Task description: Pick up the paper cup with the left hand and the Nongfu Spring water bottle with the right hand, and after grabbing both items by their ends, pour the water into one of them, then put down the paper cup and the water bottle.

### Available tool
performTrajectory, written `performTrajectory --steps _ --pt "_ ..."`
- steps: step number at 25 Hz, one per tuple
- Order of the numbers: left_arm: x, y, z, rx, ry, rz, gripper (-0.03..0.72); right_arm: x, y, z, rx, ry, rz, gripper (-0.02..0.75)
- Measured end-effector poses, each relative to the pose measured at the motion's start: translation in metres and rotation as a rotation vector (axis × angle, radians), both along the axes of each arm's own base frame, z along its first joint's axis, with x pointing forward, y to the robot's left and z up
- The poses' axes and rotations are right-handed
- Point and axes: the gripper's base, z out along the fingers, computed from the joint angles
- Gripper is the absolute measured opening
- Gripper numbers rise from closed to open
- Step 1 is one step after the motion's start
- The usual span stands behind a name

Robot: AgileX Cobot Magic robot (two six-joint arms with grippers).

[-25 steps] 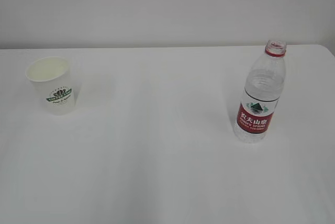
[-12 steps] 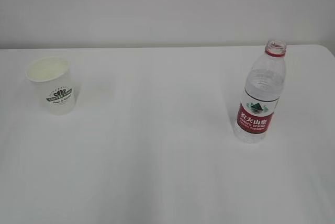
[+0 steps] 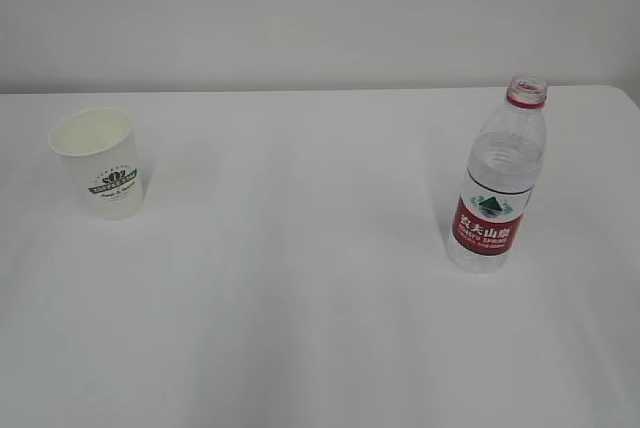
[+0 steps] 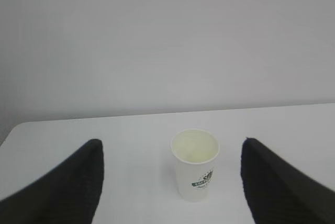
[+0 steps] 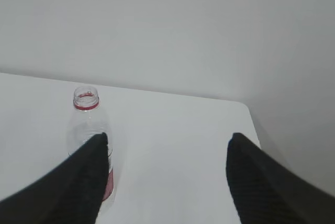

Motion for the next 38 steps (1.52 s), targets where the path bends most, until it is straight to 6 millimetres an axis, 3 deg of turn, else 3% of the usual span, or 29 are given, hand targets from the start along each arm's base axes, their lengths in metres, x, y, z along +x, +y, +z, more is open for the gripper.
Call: performTrajectory --steps 11,18,25,38 --pt "0.022 -0.001 0.000 0.000 0.003 0.003 0.587 0.016 0.001 0.002 -0.003 -0.010 0.006 0.537" --pt "0.023 -0.001 0.000 -0.001 0.001 0.003 0.587 0.019 0.002 0.006 -0.001 -0.056 0.010 0.537" --pt "0.025 0.000 0.007 0.007 -0.078 0.007 0.587 0.039 0.004 0.005 -0.002 -0.056 0.017 0.537" --pt "0.089 -0.003 -0.019 0.021 0.076 0.008 0.566 0.080 0.008 -0.001 0.013 -0.059 0.030 0.537"
